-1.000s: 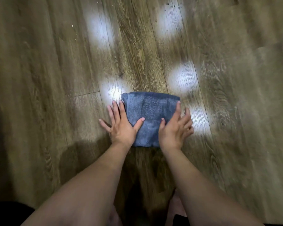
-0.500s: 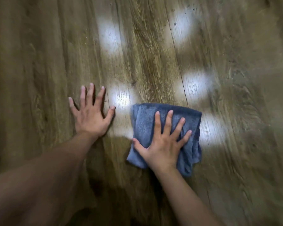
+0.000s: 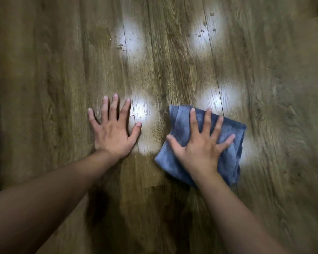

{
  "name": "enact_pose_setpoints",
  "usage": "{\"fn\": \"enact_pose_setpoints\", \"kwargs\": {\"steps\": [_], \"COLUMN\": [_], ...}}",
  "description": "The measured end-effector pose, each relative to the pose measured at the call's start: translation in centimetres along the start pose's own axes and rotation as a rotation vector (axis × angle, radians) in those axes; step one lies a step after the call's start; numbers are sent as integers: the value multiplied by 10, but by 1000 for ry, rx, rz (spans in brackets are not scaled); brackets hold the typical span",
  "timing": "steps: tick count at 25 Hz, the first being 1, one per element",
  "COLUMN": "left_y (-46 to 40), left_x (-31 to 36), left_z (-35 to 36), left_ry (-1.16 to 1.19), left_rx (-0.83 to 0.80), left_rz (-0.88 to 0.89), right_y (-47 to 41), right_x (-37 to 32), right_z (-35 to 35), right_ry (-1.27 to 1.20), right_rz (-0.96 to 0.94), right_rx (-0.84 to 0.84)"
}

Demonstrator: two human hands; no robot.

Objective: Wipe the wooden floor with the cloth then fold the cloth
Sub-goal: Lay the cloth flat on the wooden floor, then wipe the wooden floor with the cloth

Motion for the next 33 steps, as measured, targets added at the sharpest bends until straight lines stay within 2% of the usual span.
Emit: {"fn": "enact_pose_setpoints", "kwargs": {"steps": [3,6,10,13,15,16,18,21,23,26,28,31,33], "left_y": [0,0,0,1,-2,-1,-1,2,4,4,-1,-23,-48], "left_x": [0,2,0,2,2,0,-2,-13,-14,-8,-4,-4,-22], "left_z": [-1,-3,-5,-6,-4,-4,-7,-14,-15,-13,-10,-14,-19], "left_ry": [-3,-10,-4,22,42,59,126,295,348,308,210,139,135], "left_rx": [-9,-21,-36,-39,-31,-27,24,128,179,190,165,184,235], "left_rz": [-8,-12,-22,-11,-9,-20,-47,-108,-91,-60,-63,-68,-156], "right_y": [28,17,-5,-42,-72,-77,-71,-10,32,80,95,89,81], "right_x": [8,4,-5,-18,-35,-48,-75,-106,-96,-40,2,37,39], "right_z": [10,9,4,-9,-17,-19,-18,0,8,17,23,20,20], "right_ry": [36,-30,-130,-281,-309,-270,-182,-105,-89,12,84,97,93], "right_rz": [83,84,60,117,121,66,-163,-470,-511,-545,-455,-111,-55], "right_rx": [-36,-17,90,202,215,199,159,82,70,74,91,36,13]}}
Point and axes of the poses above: each hand's wrist, its own y-axis away from the middle knuckle, its own z-axis out of the palm, x = y × z, the point moved 6 cm from there along -y, towards the middle knuckle, and after that the axes turned 7 degrees about z, right-handed, at the moved point
